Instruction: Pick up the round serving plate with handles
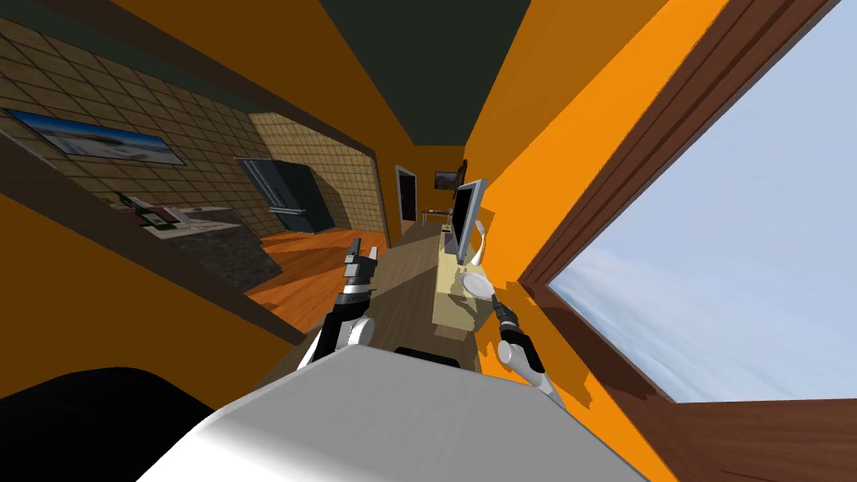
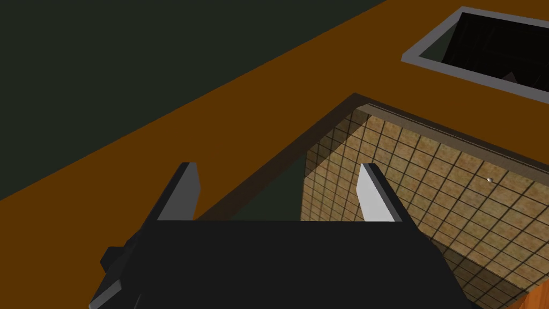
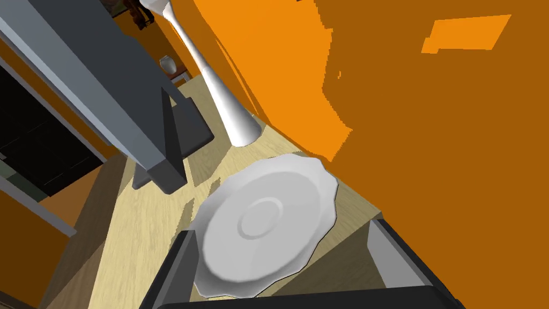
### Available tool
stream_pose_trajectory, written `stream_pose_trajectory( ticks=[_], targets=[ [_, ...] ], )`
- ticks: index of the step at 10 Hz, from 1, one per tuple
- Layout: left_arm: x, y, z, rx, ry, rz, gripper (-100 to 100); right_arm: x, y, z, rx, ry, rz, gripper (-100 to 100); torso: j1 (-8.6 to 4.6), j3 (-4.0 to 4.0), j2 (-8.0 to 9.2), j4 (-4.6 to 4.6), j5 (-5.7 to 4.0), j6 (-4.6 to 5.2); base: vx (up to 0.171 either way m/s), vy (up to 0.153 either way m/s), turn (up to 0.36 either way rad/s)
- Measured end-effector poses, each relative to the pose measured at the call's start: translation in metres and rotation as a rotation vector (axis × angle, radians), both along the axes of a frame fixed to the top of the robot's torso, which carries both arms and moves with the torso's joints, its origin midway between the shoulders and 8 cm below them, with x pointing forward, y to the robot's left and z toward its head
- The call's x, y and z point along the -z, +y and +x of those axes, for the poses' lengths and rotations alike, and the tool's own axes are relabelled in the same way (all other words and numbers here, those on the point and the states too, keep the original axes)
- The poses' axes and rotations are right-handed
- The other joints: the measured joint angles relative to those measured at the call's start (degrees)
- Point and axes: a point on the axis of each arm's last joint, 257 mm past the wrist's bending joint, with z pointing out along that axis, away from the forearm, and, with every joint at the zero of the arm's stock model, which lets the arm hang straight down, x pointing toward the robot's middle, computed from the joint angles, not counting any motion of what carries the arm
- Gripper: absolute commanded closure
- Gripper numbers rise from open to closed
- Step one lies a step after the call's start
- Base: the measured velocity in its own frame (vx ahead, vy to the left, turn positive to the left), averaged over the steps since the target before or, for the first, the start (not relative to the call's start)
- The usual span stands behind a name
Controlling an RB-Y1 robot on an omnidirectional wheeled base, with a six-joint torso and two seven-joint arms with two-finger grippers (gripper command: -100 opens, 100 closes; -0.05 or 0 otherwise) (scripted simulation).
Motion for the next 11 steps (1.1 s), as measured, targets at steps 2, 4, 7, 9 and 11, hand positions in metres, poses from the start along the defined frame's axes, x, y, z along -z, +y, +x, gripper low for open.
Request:
stream_pose_trajectory(
  ticks=[2, 4, 7, 9, 11],
  targets=[
    [0.000, 0.000, 0.000, 0.000, 0.000, 0.000, 0, 0.008, -0.003, -0.002, 0.020, 0.000, 0.066, -100, 0.02, 0.04, 0.08, 0.01, 0.01, 0.03, 0.025, -0.005, 0.049],
    [0.000, 0.000, 0.000, 0.000, 0.000, 0.000, 0, 0.022, -0.006, -0.005, 0.054, 0.008, 0.156, -100, 0.02, 0.01, 0.03, 0.00, 0.01, 0.03, 0.041, -0.011, 0.093],
    [0.000, 0.000, 0.000, 0.000, 0.000, 0.000, 0, 0.050, -0.011, -0.014, 0.118, 0.023, 0.304, -100, -0.02, -0.01, -0.01, -0.01, 0.00, 0.02, 0.041, -0.018, 0.065],
    [0.000, 0.000, 0.000, 0.000, 0.000, 0.000, 0, 0.062, -0.011, -0.019, 0.161, 0.023, 0.400, -100, -0.01, -0.03, -0.05, -0.01, 0.00, 0.01, 0.053, -0.020, 0.069],
    [0.000, 0.000, 0.000, 0.000, 0.000, 0.000, 0, 0.077, -0.012, -0.026, 0.201, 0.029, 0.485, -100, -0.05, -0.03, -0.05, -0.01, 0.00, 0.02, 0.051, -0.026, 0.064]
  ],
)
